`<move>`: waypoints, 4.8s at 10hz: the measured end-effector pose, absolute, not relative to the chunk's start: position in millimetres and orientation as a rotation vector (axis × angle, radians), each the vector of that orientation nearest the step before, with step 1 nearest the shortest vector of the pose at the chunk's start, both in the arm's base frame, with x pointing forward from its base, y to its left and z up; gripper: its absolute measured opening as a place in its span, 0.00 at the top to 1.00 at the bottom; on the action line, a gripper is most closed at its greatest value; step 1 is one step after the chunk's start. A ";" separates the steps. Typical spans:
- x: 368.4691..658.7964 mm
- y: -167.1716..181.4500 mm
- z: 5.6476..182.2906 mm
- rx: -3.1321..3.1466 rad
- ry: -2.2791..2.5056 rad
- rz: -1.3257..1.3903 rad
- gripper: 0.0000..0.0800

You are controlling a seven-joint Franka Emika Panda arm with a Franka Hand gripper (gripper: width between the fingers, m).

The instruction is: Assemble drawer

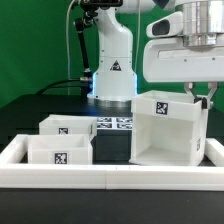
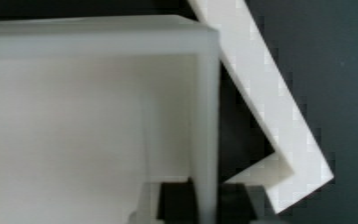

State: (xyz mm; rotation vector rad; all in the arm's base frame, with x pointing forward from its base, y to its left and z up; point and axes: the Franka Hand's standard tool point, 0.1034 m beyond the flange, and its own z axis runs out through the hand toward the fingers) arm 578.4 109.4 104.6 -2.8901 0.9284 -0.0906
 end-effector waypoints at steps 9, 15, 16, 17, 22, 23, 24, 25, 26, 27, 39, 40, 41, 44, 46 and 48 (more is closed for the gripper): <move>583.7 95.3 106.1 -2.493 1.634 -0.007 0.95; 583.1 99.2 106.2 -2.193 1.982 0.061 0.95; 584.0 98.7 106.4 -2.131 2.039 0.076 0.95; 587.3 96.8 106.8 -2.092 2.063 0.084 0.95; 610.4 100.8 107.0 -2.074 2.057 0.085 0.95; 616.5 101.8 107.7 -2.073 2.057 0.092 0.95; 624.4 102.5 108.2 -2.072 2.054 0.096 0.95; 631.0 102.8 109.3 -2.070 2.052 0.096 0.95; 636.4 102.2 111.4 -2.071 2.043 0.087 0.95; 637.9 101.8 112.4 -2.074 2.036 0.083 0.95; 636.8 103.7 119.7 -2.251 1.831 0.069 0.19; 634.0 104.4 123.1 -2.284 1.787 0.063 0.19; 630.9 104.2 127.8 -2.346 1.705 0.055 0.19; 624.2 105.2 139.2 -2.477 1.510 0.059 0.19; 623.9 104.7 137.9 -2.499 1.475 0.056 0.19; 615.1 92.4 139.3 -2.768 0.976 0.114 0.19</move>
Offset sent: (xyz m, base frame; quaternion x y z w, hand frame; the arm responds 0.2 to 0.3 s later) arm 0.0000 0.0000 0.0000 0.0000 0.0000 0.1938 0.9810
